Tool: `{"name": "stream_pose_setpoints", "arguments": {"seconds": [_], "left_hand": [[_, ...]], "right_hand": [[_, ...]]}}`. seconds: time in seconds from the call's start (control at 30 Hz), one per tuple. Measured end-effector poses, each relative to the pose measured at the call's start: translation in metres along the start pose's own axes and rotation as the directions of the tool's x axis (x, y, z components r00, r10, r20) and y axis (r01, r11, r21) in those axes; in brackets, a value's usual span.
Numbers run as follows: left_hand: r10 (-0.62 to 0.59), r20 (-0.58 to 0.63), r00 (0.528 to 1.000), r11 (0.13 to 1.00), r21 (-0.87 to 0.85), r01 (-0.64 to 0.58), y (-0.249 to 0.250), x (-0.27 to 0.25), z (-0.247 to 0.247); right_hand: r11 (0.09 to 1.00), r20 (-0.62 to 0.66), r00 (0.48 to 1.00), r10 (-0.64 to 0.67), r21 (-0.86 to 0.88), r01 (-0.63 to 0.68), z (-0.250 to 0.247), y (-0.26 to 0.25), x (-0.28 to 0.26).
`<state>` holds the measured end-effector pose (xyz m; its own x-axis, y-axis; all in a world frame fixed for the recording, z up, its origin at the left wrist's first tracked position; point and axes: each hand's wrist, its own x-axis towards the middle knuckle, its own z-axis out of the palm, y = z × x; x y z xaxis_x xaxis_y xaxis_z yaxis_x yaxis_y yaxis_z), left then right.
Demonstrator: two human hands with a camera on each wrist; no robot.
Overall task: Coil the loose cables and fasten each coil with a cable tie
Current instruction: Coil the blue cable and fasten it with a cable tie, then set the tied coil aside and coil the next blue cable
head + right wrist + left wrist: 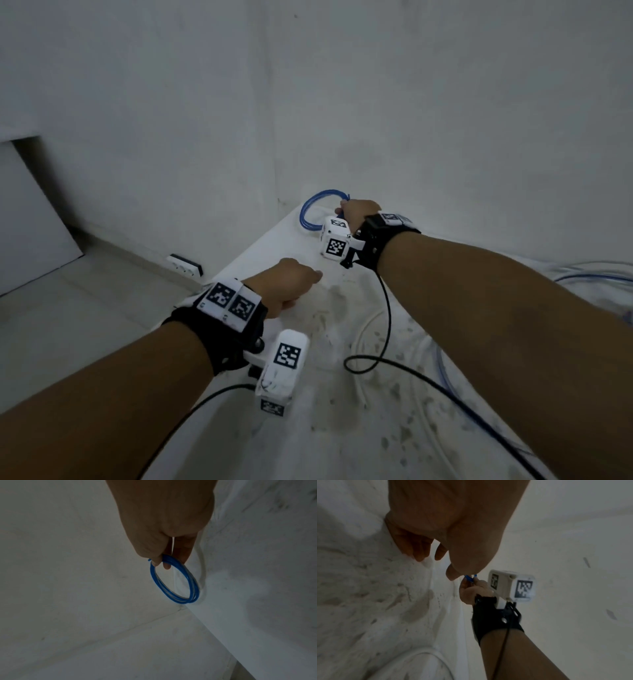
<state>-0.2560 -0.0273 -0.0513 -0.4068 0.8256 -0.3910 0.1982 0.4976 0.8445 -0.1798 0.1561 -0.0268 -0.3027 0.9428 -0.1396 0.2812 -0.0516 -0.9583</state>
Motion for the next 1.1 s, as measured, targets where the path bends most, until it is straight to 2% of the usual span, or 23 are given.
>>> {"name": "stream_pose_setpoints", "arguments": {"seconds": [0.03,0.13,0.2,0.27,0.37,0.4,0.43,0.5,0.6,0.83,1.1], "left_hand": [[0.001,0.005,1.0,1.0,0.012,-0.001,-0.001,0.002,0.001],[-0.001,0.007,1.0,0.999,0.033,0.001,-0.002,0.005,0.001],[-0.002,0.008,1.0,0.999,0.034,0.001,-0.002,0.005,-0.001],[-0.001,0.011,1.0,1.0,0.03,0.001,-0.003,0.005,-0.002],[-0.008,0.02,1.0,1.0,0.026,0.007,0.0,0.001,-0.003],[-0.012,0.021,1.0,1.0,0.026,0.012,0.0,0.0,-0.003],[-0.014,0.021,1.0,1.0,0.028,0.014,0.002,-0.001,-0.003],[-0.014,0.014,1.0,1.0,0.027,0.014,0.003,-0.002,-0.004],[-0.032,-0.006,0.999,0.999,0.022,0.032,0.004,-0.005,-0.005],[-0.057,-0.01,0.998,0.998,0.019,0.057,0.005,-0.006,-0.005],[-0.066,-0.005,0.998,0.997,0.029,0.066,0.005,-0.005,-0.007]], "right_hand": [[0.984,-0.022,0.996,-0.082,-0.158,0.078,0.002,0.004,0.009],[0.932,-0.023,0.992,-0.128,-0.345,0.112,0.011,0.013,0.021],[0.937,-0.051,0.99,-0.128,-0.333,0.104,0.015,0.021,0.031],[0.925,-0.06,0.981,-0.183,-0.348,0.151,0.016,0.026,0.033],[0.951,-0.043,0.986,-0.163,-0.274,0.145,0.013,0.024,0.032],[0.941,-0.035,0.983,-0.18,-0.296,0.162,0.011,0.022,0.029],[0.941,-0.082,0.978,-0.189,-0.301,0.157,0.01,0.021,0.026],[0.877,-0.084,0.967,-0.242,-0.445,0.181,0.011,0.022,0.025],[0.866,-0.129,0.968,-0.215,-0.484,0.128,0.014,0.027,0.026],[0.717,-0.024,0.969,-0.245,-0.677,0.165,0.026,0.026,0.03],[0.698,-0.002,0.966,-0.257,-0.692,0.184,0.026,0.025,0.031]]}}
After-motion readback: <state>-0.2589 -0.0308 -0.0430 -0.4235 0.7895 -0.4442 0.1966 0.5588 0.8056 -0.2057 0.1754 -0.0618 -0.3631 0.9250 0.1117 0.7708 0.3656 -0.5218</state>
